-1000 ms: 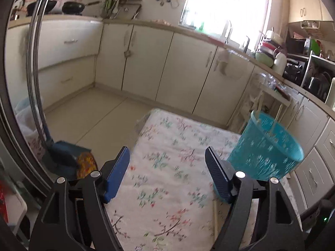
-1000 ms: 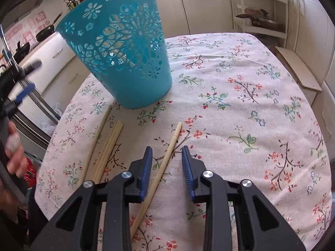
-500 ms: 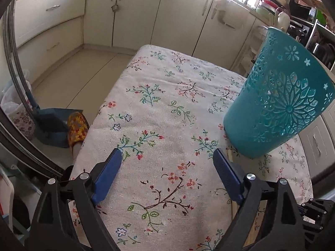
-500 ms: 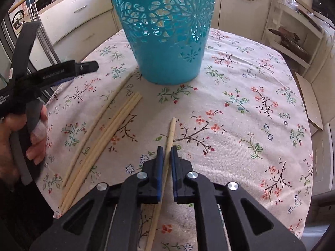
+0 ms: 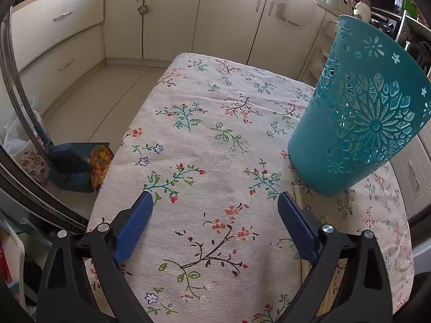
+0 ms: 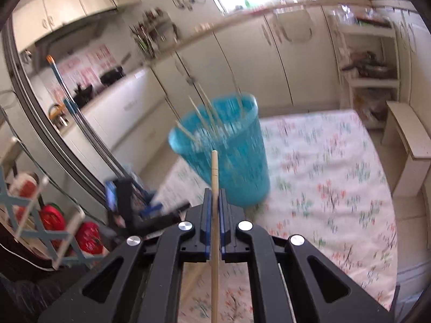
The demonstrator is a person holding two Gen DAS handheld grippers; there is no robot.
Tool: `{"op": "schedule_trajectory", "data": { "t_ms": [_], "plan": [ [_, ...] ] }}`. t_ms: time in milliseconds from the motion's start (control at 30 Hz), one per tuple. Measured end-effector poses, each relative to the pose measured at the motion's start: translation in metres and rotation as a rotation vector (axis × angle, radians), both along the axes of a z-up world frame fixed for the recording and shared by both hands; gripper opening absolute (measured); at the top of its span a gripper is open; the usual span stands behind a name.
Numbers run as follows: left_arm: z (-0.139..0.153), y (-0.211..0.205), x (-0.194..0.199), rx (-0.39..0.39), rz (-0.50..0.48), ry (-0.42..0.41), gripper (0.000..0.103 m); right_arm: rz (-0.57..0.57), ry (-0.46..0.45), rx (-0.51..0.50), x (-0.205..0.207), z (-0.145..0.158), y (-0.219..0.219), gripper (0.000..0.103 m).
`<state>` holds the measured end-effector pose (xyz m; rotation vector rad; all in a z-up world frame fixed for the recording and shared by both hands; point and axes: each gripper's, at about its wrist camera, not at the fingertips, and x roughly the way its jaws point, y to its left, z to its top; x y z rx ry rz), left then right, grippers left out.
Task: Organize utensils
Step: 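Lift the chopstick with the right tool and release it into the basket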
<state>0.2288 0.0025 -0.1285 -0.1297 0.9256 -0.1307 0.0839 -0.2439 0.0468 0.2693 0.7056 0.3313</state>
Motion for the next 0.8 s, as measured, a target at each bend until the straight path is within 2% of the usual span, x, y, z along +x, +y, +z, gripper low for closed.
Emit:
{"op": "schedule_trajectory", "data": {
  "t_ms": [133, 267, 367, 467, 533, 633, 800],
  "plan": [
    [0.000, 0.000, 0.000, -0.004, 0.001, -0.001, 0.090, -0.027, -0.168, 0.025, 0.024, 0.050, 0.012, 0.006],
    [0.001, 0.001, 0.000, -0.003, 0.004, 0.002, 0.090, -0.111, -0.305, 0.019, 0.059, 0.083, 0.028, 0.006],
    [0.001, 0.001, 0.000, -0.005, 0.004, 0.002, 0.090, -0.211, -0.389, -0.007, 0.084, 0.093, 0.040, 0.006],
    [0.001, 0.001, 0.000, -0.005, 0.004, 0.001, 0.090, -0.302, -0.444, -0.061, 0.105, 0.086, 0.047, 0.006],
    [0.001, 0.001, 0.000, -0.006, 0.005, 0.002, 0.090, -0.328, -0.445, -0.108, 0.114, 0.074, 0.053, 0.006],
    [0.001, 0.001, 0.000, -0.005, 0.006, 0.004, 0.090, -0.323, -0.394, -0.153, 0.125, 0.050, 0.056, 0.006],
    [0.002, 0.001, 0.000, -0.004, 0.006, 0.006, 0.090, -0.274, -0.312, -0.174, 0.111, 0.019, 0.055, 0.006]
  ]
}}
